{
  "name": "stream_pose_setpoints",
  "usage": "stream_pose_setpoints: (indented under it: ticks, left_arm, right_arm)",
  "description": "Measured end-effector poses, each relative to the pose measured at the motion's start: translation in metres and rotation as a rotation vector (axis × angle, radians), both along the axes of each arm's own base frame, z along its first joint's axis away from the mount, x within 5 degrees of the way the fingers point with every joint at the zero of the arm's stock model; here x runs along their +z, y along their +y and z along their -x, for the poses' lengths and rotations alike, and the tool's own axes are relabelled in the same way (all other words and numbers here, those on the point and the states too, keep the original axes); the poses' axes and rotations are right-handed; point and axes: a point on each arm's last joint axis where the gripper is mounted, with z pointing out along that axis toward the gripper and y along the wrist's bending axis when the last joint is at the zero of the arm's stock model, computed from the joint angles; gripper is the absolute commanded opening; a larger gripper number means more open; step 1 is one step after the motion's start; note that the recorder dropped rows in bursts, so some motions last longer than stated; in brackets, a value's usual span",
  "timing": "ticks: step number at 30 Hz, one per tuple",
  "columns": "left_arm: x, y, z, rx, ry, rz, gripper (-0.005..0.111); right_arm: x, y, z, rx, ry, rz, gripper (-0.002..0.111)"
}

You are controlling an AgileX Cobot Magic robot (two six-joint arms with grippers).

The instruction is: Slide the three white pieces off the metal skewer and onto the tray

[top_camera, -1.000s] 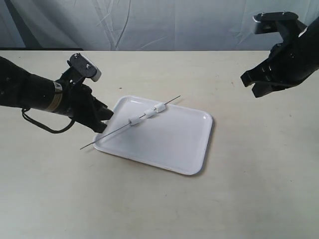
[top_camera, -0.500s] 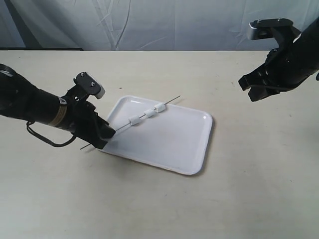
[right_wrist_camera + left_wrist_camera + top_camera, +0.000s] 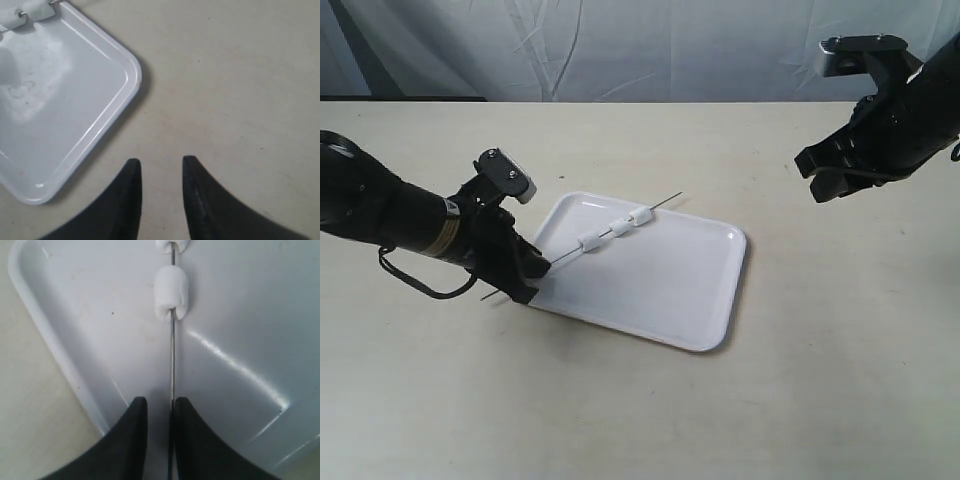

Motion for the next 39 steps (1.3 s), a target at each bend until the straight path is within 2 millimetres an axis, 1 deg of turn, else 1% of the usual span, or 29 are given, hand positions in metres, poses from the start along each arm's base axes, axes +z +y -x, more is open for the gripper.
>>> stream_pose_setpoints:
  ticks: [6,17,20,23,25,28,31,34,37,39]
  left_arm:
    - [-0.002,0.001,0.002,0.005,0.007,-0.006,0.000]
    - [-0.002,-0.001,0.004,-0.012,0.022,0.019,0.000]
    - [0.001,-0.004,0.006,-0.022,0.038,0.051,0.000]
    - [0.012,-0.006,0.008,0.004,0.054,0.102,0.000]
    - [0.024,-0.008,0.009,0.022,0.053,0.140,0.000]
    - [0.043,-0.010,0.012,0.027,0.051,0.200,0.000]
    - [0.061,-0.012,0.018,0.030,0.045,0.250,0.000]
    - [0.072,-0.011,0.027,0.027,0.036,0.275,0.000]
    - [0.077,-0.008,0.041,0.028,0.040,0.283,0.000]
    - [0.078,-0.006,0.049,0.032,0.042,0.282,0.000]
  right_arm:
    - [0.000,0.000,0.000,-0.002,-0.002,-0.002,0.028]
    - [0.001,0.002,-0.002,-0.023,-0.014,-0.035,0.028]
    - [0.002,0.003,-0.002,-0.031,-0.018,-0.046,0.028]
    - [0.003,0.005,-0.002,-0.046,-0.014,-0.077,0.028]
    - [0.004,0.007,-0.003,-0.063,-0.008,-0.112,0.028]
    - [0.004,0.013,-0.003,-0.112,-0.001,-0.203,0.028]
    - [-0.004,0.021,0.000,-0.154,0.032,-0.327,0.028]
    - [-0.015,0.028,0.003,-0.178,0.065,-0.445,0.028]
    - [-0.024,0.034,0.007,-0.181,0.074,-0.552,0.029]
    - [-0.028,0.038,0.008,-0.182,0.075,-0.625,0.033]
